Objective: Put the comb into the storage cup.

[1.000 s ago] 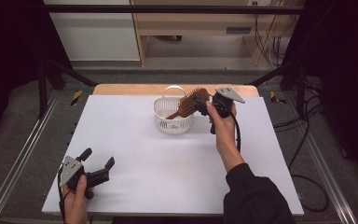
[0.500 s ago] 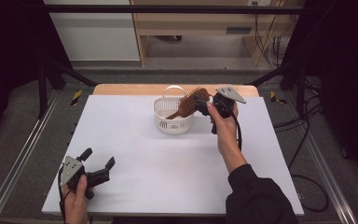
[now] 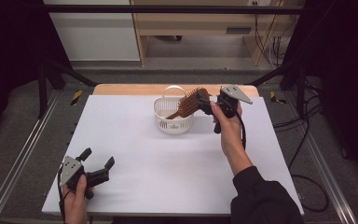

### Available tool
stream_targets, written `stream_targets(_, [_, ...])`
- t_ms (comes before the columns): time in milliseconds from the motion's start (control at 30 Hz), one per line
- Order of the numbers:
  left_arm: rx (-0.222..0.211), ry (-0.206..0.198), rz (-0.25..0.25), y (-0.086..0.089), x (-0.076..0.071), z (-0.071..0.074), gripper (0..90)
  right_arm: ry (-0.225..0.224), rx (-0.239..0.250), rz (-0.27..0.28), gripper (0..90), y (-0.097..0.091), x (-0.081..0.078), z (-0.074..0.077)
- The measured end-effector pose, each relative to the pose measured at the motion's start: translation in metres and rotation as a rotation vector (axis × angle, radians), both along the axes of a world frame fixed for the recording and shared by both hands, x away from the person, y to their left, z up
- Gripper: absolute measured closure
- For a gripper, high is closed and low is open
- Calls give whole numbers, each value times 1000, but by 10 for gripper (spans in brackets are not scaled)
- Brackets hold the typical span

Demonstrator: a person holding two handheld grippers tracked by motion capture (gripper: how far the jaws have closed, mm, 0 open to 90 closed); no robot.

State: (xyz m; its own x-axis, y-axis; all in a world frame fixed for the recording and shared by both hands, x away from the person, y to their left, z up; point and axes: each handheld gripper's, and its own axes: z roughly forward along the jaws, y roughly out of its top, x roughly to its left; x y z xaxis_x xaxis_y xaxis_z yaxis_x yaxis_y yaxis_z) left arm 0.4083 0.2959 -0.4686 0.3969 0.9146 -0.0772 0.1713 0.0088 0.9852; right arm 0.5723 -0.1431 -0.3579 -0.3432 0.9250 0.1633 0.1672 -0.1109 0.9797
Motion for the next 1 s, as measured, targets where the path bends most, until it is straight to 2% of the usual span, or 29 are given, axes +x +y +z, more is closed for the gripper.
stream_targets(500, [3,0,3,0,0,0,28,-41,-6,10,40,-22,-20,10])
stream_targets(1000, [5,-3,8,1,0,-1,26,-36,-11,2,30,-48,-36,1])
